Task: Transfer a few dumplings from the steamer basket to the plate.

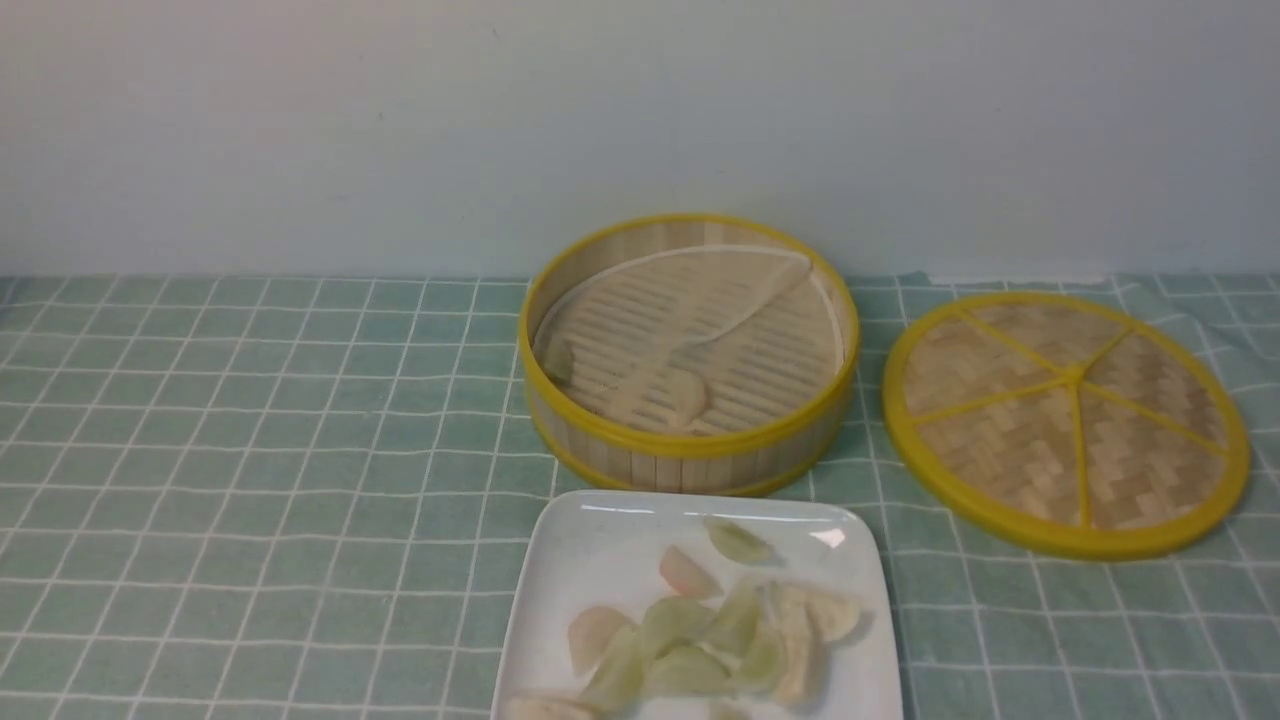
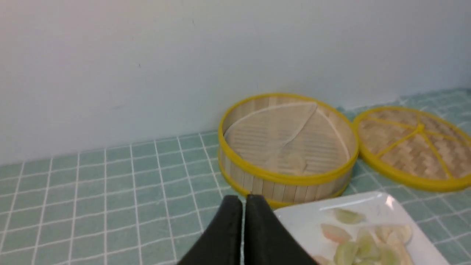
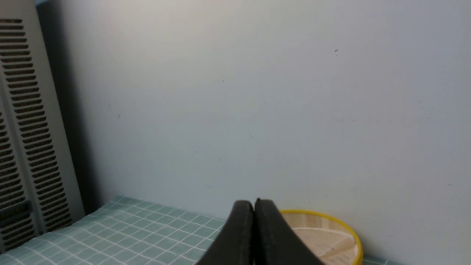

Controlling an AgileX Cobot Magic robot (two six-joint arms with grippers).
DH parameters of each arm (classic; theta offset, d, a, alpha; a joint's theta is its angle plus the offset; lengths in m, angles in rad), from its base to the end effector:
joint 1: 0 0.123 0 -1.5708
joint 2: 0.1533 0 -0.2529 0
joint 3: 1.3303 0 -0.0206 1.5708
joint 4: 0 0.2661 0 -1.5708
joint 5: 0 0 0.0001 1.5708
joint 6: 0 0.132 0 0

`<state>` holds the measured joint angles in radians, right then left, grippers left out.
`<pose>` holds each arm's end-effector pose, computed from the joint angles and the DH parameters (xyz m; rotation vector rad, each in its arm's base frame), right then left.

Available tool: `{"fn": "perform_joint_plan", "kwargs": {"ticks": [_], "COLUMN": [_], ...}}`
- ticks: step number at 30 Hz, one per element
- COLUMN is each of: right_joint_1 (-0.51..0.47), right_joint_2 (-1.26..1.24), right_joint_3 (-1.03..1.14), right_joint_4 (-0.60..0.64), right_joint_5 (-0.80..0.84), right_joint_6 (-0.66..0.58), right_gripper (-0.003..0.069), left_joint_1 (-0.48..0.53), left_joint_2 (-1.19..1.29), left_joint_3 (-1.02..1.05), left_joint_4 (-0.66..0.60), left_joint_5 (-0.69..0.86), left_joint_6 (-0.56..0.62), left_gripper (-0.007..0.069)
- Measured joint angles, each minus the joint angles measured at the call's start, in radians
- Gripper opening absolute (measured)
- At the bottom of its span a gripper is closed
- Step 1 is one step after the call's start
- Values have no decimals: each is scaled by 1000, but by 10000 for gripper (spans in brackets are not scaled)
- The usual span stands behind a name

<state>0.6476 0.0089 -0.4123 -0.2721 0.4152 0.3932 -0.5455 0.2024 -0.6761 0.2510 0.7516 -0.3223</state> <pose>0.0933 0.0526 0.3190 -0.2889 1.4794 0.5582 0.1017 -0.0355 0.3473 0.2323 1.7406 -0.3508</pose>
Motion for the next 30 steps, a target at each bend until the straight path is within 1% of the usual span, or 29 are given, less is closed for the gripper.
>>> {"fn": "perform_joint_plan", "kwargs": {"ticks": [4, 9, 19, 21, 24, 25, 26, 27, 28, 29, 30], "right_joint_1": [0, 0, 0, 0, 0, 0, 0, 0, 0, 0, 0], "right_joint_2": [0, 0, 0, 0, 0, 0, 0, 0, 0, 0, 0], "right_joint_3": [0, 0, 1, 1, 1, 1, 1, 1, 1, 1, 1], "right_joint_4": [0, 0, 0, 0, 0, 0, 0, 0, 0, 0, 0], "right_joint_5": [1, 1, 1, 1, 1, 1, 1, 1, 1, 1, 1], "right_joint_6": [0, 0, 0, 0, 0, 0, 0, 0, 0, -2, -3], "right_gripper": [-13, -13, -13, -13, -13, -13, -13, -13, -13, -13, -13], "left_joint_1": [0, 0, 0, 5, 61, 67, 142, 168, 177, 242, 288], "left_joint_2": [-137, -213, -222, -222, -222, -222, -222, -222, -222, -222, -222], "left_joint_3": [61, 91, 99, 120, 190, 197, 271, 296, 304, 361, 394], "left_joint_4": [1, 1, 1, 0, -39, -44, -120, -146, -155, -220, -259], "left_joint_5": [-28, -30, -21, -37, -131, -139, -212, -244, -251, -300, -323], "left_joint_6": [-8, -14, -13, 4, 99, 109, 206, 255, 267, 355, 414], "left_gripper": [-6, -6, -6, -6, -6, -6, -6, -6, -6, -6, -6]}}
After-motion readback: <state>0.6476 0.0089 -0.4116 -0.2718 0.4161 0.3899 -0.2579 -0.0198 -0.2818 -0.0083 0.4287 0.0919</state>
